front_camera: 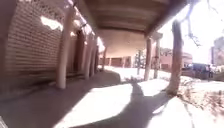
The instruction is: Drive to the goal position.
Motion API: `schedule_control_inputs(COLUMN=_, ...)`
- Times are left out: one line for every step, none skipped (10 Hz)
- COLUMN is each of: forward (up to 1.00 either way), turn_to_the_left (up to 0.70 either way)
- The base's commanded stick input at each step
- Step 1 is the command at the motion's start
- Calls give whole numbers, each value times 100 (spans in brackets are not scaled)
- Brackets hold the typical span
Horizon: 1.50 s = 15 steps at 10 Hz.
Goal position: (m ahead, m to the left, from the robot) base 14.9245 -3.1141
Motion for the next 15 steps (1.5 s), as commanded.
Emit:
schedule_control_inputs(forward=85, turn_to_the_left=0)
schedule_control_inputs(forward=85, turn_to_the_left=0)
schedule_control_inputs(forward=85, turn_to_the_left=0)
schedule_control_inputs(forward=85, turn_to_the_left=0)
schedule_control_inputs(forward=85, turn_to_the_left=0)
schedule_control_inputs(forward=85, turn_to_the_left=0)
schedule_control_inputs(forward=85, turn_to_the_left=0)
schedule_control_inputs(forward=85, turn_to_the_left=0)
schedule_control_inputs(forward=85, turn_to_the_left=0)
schedule_control_inputs(forward=85, turn_to_the_left=0)
schedule_control_inputs(forward=85, turn_to_the_left=0)
schedule_control_inputs(forward=85, turn_to_the_left=0)
schedule_control_inputs(forward=85, turn_to_the_left=0)
schedule_control_inputs(forward=85, turn_to_the_left=-2)
schedule_control_inputs(forward=85, turn_to_the_left=-16)
